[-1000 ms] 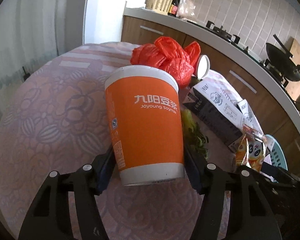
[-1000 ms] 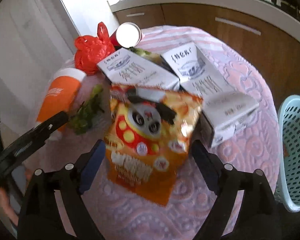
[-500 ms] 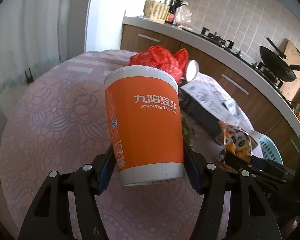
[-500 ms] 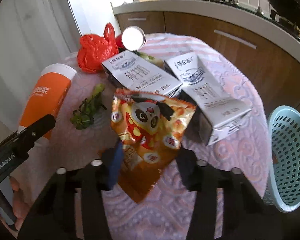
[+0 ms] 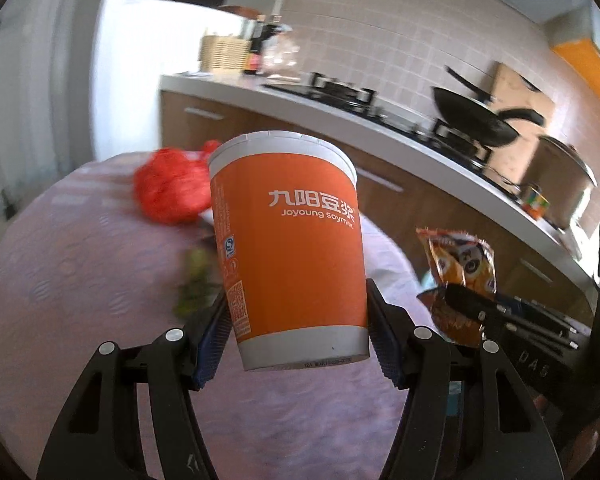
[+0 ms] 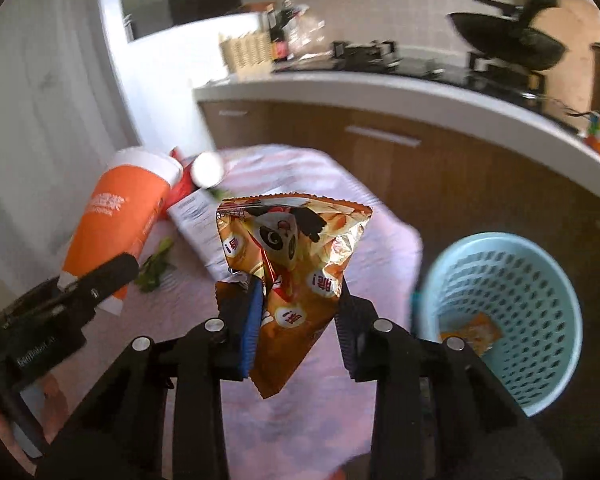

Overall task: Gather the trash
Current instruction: 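Carry cup and snack bag over the blue basket and release them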

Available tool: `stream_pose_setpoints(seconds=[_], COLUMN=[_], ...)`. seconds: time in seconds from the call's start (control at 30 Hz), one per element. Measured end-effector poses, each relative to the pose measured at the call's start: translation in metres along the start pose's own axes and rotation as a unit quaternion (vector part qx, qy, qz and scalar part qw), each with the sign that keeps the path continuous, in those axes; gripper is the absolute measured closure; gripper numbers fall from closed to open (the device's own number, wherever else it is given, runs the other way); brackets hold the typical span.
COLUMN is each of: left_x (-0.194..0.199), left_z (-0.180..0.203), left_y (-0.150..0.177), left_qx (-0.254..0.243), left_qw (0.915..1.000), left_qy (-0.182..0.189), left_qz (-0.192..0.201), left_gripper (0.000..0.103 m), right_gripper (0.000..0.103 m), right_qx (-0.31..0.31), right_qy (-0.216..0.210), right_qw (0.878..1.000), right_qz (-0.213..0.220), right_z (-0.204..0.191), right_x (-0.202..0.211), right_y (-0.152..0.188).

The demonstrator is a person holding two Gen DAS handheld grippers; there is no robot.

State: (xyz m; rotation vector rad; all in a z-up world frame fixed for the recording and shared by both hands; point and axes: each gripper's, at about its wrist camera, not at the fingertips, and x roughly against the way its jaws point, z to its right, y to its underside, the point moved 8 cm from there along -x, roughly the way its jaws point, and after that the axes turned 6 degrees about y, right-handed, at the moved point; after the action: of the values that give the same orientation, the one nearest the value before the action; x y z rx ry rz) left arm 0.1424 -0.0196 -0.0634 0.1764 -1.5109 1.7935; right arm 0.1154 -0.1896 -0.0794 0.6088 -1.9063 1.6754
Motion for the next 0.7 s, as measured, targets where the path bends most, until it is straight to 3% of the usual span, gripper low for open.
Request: stream_pose_setpoints(seconds=[0.33,0.7], left_x=[-0.06,-0.139], left_z=[0.11,0.203], left_y=[0.011,0.056], left_qx=[-0.051,-0.097], left_qw=[0.995,0.9806], left_qy=[0.076,0.118], left_qz=[-0.039,-0.124], left_gripper=[0.043,0.043], right_gripper=[0.073,0.072], right_qx=[-0.057,-0.137], right_qy=[0.084,0.132], right_qw=[0.994,0.981], right_qz=[0.027,-0.031], right_z=[0.127,0.242], right_x=[0.022,-0.008], right_y=[-0.001,0.045])
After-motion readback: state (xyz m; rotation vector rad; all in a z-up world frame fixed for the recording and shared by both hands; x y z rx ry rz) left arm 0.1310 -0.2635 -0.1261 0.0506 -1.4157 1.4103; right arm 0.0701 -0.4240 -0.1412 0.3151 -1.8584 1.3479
